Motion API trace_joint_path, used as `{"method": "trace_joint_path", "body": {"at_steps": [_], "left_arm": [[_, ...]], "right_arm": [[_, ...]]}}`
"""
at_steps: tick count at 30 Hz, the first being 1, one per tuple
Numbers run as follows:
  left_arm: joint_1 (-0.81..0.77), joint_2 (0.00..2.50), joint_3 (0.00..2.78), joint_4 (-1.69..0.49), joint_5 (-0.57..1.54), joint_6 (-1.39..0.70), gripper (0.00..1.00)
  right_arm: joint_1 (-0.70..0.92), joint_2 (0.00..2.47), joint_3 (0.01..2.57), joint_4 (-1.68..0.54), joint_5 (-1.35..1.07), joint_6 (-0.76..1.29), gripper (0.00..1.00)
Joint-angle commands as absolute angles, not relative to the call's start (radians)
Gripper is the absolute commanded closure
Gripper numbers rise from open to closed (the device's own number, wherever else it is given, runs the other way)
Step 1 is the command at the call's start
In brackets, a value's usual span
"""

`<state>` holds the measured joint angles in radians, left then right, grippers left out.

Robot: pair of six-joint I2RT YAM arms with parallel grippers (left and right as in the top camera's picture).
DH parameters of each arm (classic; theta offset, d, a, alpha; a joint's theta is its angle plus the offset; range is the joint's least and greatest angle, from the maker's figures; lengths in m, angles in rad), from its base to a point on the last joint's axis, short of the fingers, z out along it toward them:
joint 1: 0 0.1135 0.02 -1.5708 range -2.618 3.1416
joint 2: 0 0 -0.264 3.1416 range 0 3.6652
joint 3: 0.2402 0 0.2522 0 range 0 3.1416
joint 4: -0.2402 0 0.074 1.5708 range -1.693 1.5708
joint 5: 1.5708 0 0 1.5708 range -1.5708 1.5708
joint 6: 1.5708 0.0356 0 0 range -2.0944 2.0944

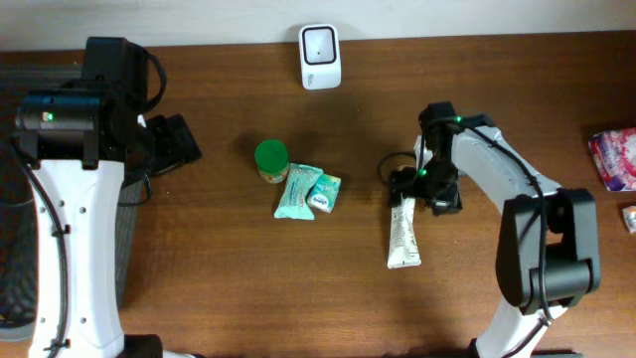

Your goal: Scan the item barcode

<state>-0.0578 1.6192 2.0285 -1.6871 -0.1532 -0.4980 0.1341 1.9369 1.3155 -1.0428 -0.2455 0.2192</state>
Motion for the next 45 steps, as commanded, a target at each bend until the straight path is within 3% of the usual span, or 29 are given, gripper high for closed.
{"method": "trace_joint_path", "body": {"at_steps": [1,6,8,9,15,22,29,31,32,34,35,43,45], "left_arm": [[-0.054,1.603,2.039,-1.688,-0.153,-0.511,0.01],[-0.054,1.603,2.039,-1.688,-0.153,-0.511,0.01],[-0.054,1.603,2.039,-1.688,-0.153,-0.511,0.01],[-0.054,1.603,2.039,-1.688,-0.154,-0.511,0.01],[-0.054,1.603,2.039,-1.688,-0.153,-0.511,0.01],[-0.054,1.603,2.039,-1.688,-0.153,-0.511,0.01],[-0.054,1.603,2.039,-1.688,-0.153,-0.511,0.01],[-0.054,1.603,2.039,-1.688,-0.153,-0.511,0.01],[-0.054,1.603,2.039,-1.688,-0.153,-0.511,0.01],[-0.054,1.603,2.039,-1.688,-0.153,-0.511,0.01],[-0.054,1.603,2.039,-1.688,-0.153,-0.511,0.01],[-0.054,1.603,2.039,-1.688,-0.153,-0.511,0.01],[-0.054,1.603,2.039,-1.688,-0.153,-0.511,0.01]], "right_arm": [[0.139,1.938,1.266,-0.973,-0.285,0.261,0.25],[0.139,1.937,1.227,-0.919,-0.290,0.289,0.80],[0.139,1.937,1.230,-0.918,-0.346,0.289,0.96],[0.139,1.937,1.235,-0.919,-0.366,0.289,0.96],[0.139,1.937,1.328,-0.918,-0.690,0.156,0.96],[0.171,1.938,1.312,-0.922,-0.703,0.003,0.96],[0.204,1.939,1.262,-0.823,-0.701,0.005,0.91],[0.205,1.939,1.250,-0.794,-0.653,0.086,0.90],[0.205,1.939,1.250,-0.791,-0.632,0.116,0.80],[0.203,1.938,1.250,-0.789,-0.631,0.117,0.30],[0.202,1.938,1.251,-0.802,-0.619,0.117,0.20],[0.201,1.936,1.408,-1.041,-0.533,0.109,0.17],[0.203,1.937,1.406,-1.034,-0.505,0.110,0.27]]}}
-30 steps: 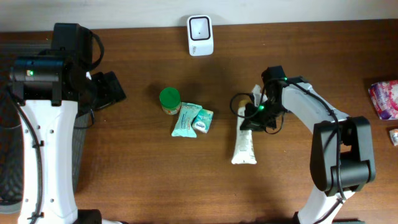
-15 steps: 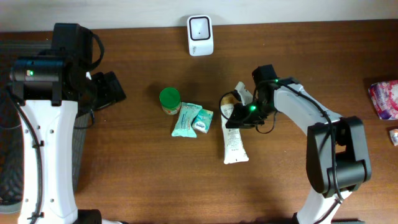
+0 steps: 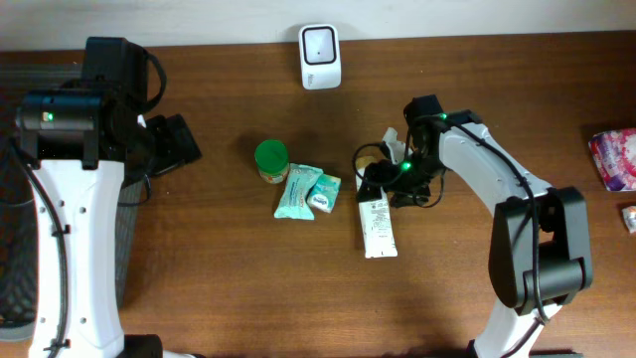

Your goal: Scan the item barcode

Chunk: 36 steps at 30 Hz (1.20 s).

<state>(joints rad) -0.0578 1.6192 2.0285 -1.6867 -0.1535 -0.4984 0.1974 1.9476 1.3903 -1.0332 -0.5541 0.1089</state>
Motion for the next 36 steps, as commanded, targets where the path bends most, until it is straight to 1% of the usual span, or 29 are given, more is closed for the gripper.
{"method": "trace_joint_path", "body": {"at_steps": [1,8,10,11,12,16,20,21,25,27,30,31,32,33,34,35,36], "left_arm": [[-0.054,1.603,2.039,-1.688,-0.153,-0.511,0.01],[-0.054,1.603,2.039,-1.688,-0.153,-0.511,0.01],[-0.054,1.603,2.039,-1.688,-0.154,-0.511,0.01],[-0.054,1.603,2.039,-1.688,-0.154,-0.511,0.01],[-0.054,1.603,2.039,-1.688,-0.153,-0.511,0.01],[-0.054,1.603,2.039,-1.688,-0.153,-0.511,0.01],[-0.054,1.603,2.039,-1.688,-0.153,-0.511,0.01],[-0.054,1.603,2.039,-1.688,-0.153,-0.511,0.01],[-0.054,1.603,2.039,-1.688,-0.153,-0.511,0.01],[-0.054,1.603,2.039,-1.688,-0.153,-0.511,0.01],[-0.054,1.603,2.039,-1.688,-0.153,-0.510,0.01],[-0.054,1.603,2.039,-1.688,-0.153,-0.511,0.01],[-0.054,1.603,2.039,-1.688,-0.153,-0.511,0.01],[-0.054,1.603,2.039,-1.688,-0.153,-0.511,0.01],[-0.054,1.603,2.039,-1.688,-0.153,-0.511,0.01],[-0.054,1.603,2.039,-1.688,-0.153,-0.511,0.01],[-0.054,1.603,2.039,-1.688,-0.153,-0.511,0.01]], "right_arm": [[0.208,1.937,1.404,-1.031,-0.477,0.110,0.28],[0.216,1.938,1.344,-0.924,-0.368,0.113,0.27],[0.216,1.938,1.317,-0.892,-0.375,0.114,0.34],[0.216,1.938,1.306,-0.889,-0.408,0.113,0.45],[0.216,1.938,1.296,-0.881,-0.458,0.113,0.48],[0.252,1.938,1.272,-0.844,-0.566,0.113,0.48],[0.302,1.938,1.272,-0.813,-0.565,0.113,0.48],[0.302,1.938,1.272,-0.810,-0.565,0.123,0.51],[0.269,1.936,1.291,-0.845,-0.569,0.152,0.51],[0.231,1.936,1.332,-0.906,-0.568,0.151,0.47],[0.138,1.936,1.389,-0.975,-0.569,0.121,0.46],[0.115,1.936,1.389,-0.981,-0.568,0.103,0.43],[0.084,1.937,1.389,-0.989,-0.564,0.080,0.42],[0.054,1.937,1.389,-0.994,-0.535,0.079,0.41],[0.024,1.937,1.389,-0.995,-0.490,0.079,0.38],[-0.007,1.937,1.388,-0.995,-0.445,0.081,0.24],[-0.029,1.937,1.388,-0.995,-0.419,0.086,0.15]]}}
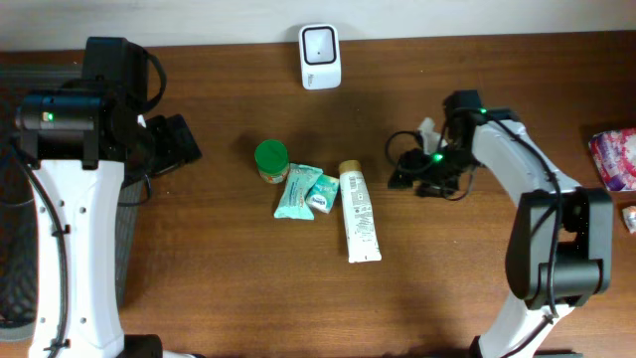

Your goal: Scan the item barcode

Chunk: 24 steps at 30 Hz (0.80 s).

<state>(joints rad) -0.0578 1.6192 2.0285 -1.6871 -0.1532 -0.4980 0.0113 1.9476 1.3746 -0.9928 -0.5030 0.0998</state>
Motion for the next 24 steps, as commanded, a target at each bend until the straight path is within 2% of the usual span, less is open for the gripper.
{"method": "trace_joint_path", "body": {"at_steps": [1,7,10,16,24], "left_arm": [[-0.054,1.603,2.039,-1.688,-0.153,-0.511,0.01],[-0.054,1.603,2.039,-1.688,-0.153,-0.511,0.01],[-0.054,1.603,2.039,-1.688,-0.153,-0.511,0.01],[-0.054,1.603,2.039,-1.688,-0.153,-0.511,0.01],[-0.054,1.603,2.039,-1.688,-0.153,-0.511,0.01]], "right_arm": [[-0.046,1.937,1.388,-0.995,-0.404,0.085,0.01],[-0.061,1.937,1.384,-0.994,-0.223,0.132,0.01],[-0.057,1.937,1.384,-0.979,-0.225,0.224,0.01],[-0.053,1.938,1.377,-0.980,-0.228,0.226,0.01],[0.043,1.938,1.338,-0.970,-0.302,0.225,0.01]]}}
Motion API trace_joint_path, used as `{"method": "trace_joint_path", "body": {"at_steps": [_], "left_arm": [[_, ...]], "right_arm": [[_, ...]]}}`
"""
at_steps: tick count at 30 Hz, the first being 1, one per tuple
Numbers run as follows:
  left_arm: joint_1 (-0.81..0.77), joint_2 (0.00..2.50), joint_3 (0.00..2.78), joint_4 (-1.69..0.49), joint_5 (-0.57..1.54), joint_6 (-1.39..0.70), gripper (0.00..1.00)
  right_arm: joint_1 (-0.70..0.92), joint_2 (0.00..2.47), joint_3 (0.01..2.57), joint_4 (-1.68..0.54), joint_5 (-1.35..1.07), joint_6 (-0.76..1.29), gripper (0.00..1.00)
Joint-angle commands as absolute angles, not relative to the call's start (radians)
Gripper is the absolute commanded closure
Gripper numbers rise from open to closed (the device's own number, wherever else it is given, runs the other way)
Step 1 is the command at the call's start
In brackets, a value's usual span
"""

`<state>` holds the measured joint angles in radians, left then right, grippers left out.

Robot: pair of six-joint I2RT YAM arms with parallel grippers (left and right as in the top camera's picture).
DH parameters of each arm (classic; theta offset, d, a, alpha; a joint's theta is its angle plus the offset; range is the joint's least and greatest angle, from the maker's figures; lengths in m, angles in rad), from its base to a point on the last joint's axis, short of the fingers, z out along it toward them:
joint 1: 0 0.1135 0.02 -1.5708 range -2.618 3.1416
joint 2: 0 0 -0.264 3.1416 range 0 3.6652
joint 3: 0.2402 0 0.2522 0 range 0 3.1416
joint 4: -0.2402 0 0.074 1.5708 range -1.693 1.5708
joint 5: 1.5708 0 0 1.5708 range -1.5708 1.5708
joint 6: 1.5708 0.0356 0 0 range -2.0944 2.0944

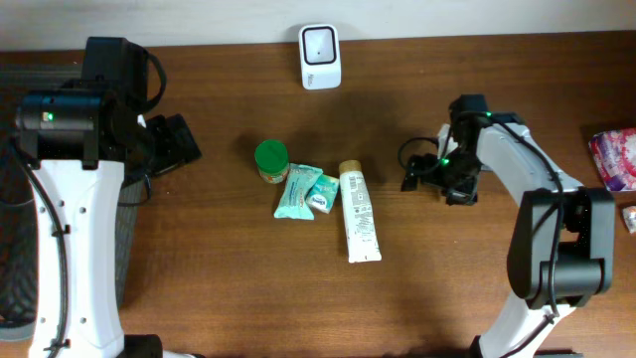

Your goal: Scan the item barcode

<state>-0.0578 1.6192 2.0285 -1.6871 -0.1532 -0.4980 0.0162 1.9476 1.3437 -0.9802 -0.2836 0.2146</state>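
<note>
A white tube with a gold cap [359, 224] lies flat on the brown table [219, 288], cap toward the back. It sits right of two teal packets [298, 191] and a green-lidded jar [270, 159]. The white scanner [320, 43] stands at the back edge. My right gripper [410, 179] hovers to the right of the tube, apart from it, open with nothing in it. My left gripper [184, 139] rests far to the left, and its fingers are too dark to read.
A pink package [614, 159] and a small item [629, 217] lie at the right edge. A dark mesh bin [15, 268] sits off the table's left side. A black cable loops beside the right wrist.
The right gripper has shifted slightly right and toward the front, farther from the tube. The tube, packets and jar lie where they were. The left arm is unchanged.
The right gripper first held the tube's capped end at mid-right. Later the tube was nearer the packets, still in the gripper. Then it lay free beside the packets with the gripper withdrawn right, and the gripper now stands a little farther off.
</note>
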Motion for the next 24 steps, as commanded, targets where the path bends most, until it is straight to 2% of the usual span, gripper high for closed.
{"method": "trace_joint_path", "body": {"at_steps": [1,24], "left_arm": [[-0.054,1.603,2.039,-1.688,-0.153,-0.511,0.01],[-0.054,1.603,2.039,-1.688,-0.153,-0.511,0.01]], "right_arm": [[0.045,1.938,1.338,-0.950,-0.303,0.226,0.01],[0.204,1.938,1.288,-0.892,-0.314,0.219,0.01]]}}
